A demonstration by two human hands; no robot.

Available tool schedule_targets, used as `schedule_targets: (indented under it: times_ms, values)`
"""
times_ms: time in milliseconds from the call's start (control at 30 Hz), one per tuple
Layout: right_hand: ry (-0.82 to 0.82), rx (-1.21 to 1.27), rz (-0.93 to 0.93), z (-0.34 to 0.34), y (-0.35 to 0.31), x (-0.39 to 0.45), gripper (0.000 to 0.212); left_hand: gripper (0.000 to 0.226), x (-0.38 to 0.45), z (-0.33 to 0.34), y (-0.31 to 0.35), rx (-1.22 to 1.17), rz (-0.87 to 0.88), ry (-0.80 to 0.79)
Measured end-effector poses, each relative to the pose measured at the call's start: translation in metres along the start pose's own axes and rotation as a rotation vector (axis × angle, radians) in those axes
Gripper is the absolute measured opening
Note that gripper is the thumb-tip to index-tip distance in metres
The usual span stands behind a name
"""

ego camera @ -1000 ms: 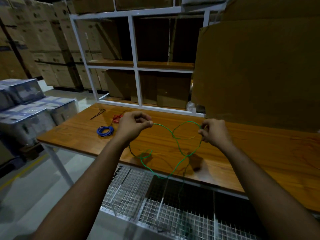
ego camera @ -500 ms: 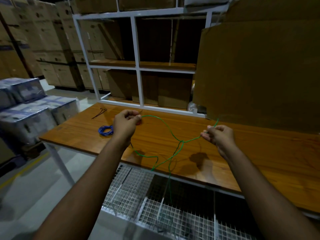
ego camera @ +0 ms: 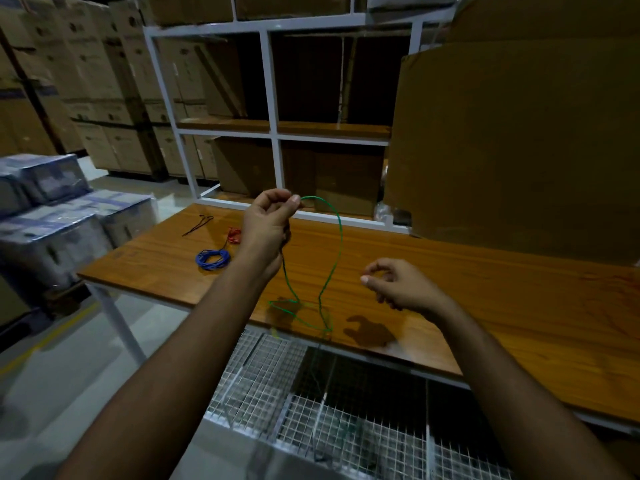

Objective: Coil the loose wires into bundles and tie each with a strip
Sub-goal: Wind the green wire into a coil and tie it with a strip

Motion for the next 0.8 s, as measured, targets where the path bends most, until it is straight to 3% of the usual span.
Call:
schedule_targets:
  times_ms: [100,167,267,333,433,533,700,800]
  values:
    - [-0.221,0.124,-0.109,0.025,-0.025,-0.007,0.043,0.014,-0.004,0.012,0.001,-0.028,0.002,-0.041]
    - [-0.257,0.069,-0.13,0.038,-0.037,-0.01,0.04,0.014,-0.006,0.018,0.003,-0.04,0.007,-0.063]
    - [-0.153,0.135,-0.125,0.035,-0.044,-0.004,0.016,0.011,-0.007,0.02,0.005,-0.047,0.008,-0.103]
    - [-0.007,0.306,-0.167,0.015,-0.045,0.003,0.013,0.013,-0.008,0.021,0.002,-0.107,-0.027,-0.152]
    - [0.117,0.462,-0.278,-0.015,-0.05,0.004,0.017,0.031,-0.019,0.024,-0.012,-0.222,-0.243,-0.263]
    - [0.209,0.484,-0.378,-0.038,-0.062,-0.004,0.021,0.036,-0.037,0.021,-0.034,-0.089,-0.451,-0.391]
    - [0.201,0.51,-0.466,-0.046,-0.083,-0.013,0.026,0.068,-0.063,0.037,-0.058,0.187,-0.475,-0.73]
    - [0.158,0.562,-0.482,-0.043,-0.086,-0.014,0.026,0.05,-0.084,0.051,-0.074,0.252,-0.509,-0.931]
Point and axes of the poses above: each hand's wrist, its own x-axis towards the middle knuckle, its own z-axis out of the palm, y = z × x, the point moved 9 cm from there along x, towards the middle knuckle, and after that the axes turned 15 degrees about z, right-handed, at the moved point
